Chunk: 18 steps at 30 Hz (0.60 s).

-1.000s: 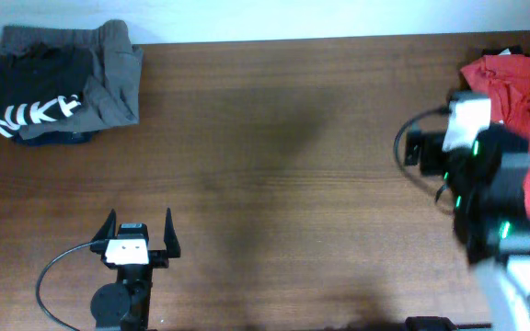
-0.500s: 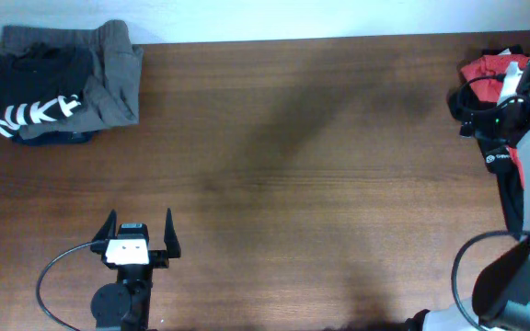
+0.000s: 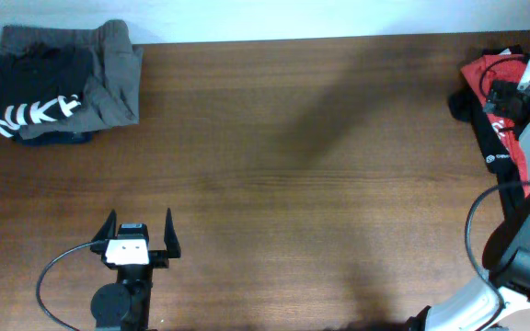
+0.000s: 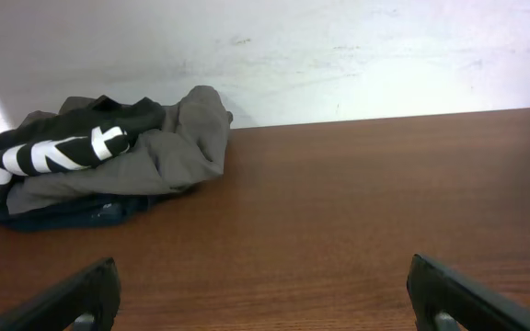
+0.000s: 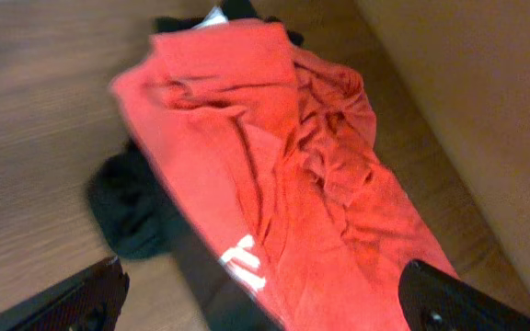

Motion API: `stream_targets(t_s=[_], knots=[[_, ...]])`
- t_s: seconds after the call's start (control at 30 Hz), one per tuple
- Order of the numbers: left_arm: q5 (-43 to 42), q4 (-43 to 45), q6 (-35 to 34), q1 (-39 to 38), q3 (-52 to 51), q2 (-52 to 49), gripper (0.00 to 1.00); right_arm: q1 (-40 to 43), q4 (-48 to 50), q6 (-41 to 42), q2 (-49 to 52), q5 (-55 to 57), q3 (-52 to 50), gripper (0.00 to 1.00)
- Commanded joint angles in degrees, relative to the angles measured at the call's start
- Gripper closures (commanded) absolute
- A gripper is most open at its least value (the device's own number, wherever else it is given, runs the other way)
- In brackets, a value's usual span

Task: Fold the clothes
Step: 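Reach the right gripper to the red shirt pile and grasp it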

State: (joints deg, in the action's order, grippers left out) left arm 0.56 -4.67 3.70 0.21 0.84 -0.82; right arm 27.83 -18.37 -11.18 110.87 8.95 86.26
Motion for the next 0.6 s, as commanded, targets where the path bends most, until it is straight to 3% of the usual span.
stream_targets(t_s=[0.0, 0.3, 0.57], knots=[[-0.8, -0.1, 0.9, 0.4, -0.3, 0.4, 0.01, 2.0, 4.1, -1.1, 3.7, -4.1, 0.7, 0.01], [-0.8, -0.1, 0.9, 0.4, -0.3, 0.4, 0.01, 7.6, 14.4, -0.8, 10.4, -25.9, 0.7, 0.01], [-0.8, -0.1, 0.9, 0.4, -0.3, 0.4, 0.01, 8.6, 16.8, -0.3, 15.3, -26.4, 0.7, 0.02]])
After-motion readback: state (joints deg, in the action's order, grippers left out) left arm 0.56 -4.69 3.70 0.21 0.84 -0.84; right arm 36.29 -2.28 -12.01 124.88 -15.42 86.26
